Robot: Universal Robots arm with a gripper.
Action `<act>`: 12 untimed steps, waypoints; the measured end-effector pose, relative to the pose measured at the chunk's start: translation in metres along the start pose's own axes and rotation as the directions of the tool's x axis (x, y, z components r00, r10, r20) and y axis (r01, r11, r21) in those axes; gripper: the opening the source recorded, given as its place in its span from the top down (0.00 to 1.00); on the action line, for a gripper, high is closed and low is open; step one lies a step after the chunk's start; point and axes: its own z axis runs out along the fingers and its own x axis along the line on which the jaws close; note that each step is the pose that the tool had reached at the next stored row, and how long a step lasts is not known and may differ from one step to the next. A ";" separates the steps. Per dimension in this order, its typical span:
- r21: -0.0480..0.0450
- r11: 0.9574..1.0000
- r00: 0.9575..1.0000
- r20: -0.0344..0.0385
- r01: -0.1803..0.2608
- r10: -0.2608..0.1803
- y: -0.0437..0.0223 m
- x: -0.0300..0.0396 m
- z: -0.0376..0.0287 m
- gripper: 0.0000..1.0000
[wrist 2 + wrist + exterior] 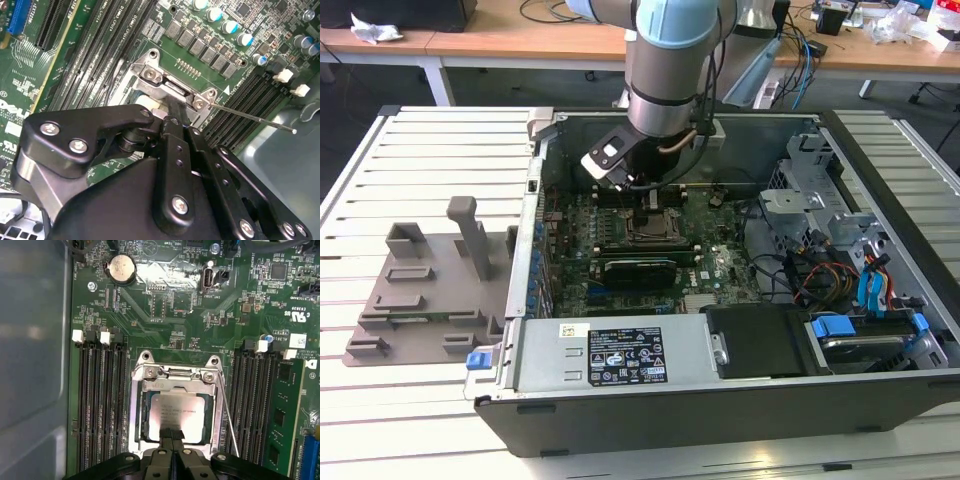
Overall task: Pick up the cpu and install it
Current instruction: 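Close the cpu cover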
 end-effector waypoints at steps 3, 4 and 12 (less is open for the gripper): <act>0.000 1.000 1.000 0.000 0.000 0.000 0.0041 -0.0002 0.0003 0.89; 0.000 1.000 1.000 0.000 0.000 0.000 0.0081 -0.0005 0.0000 0.89; 0.003 1.000 1.000 0.000 0.000 0.000 0.0201 -0.0012 -0.0119 0.89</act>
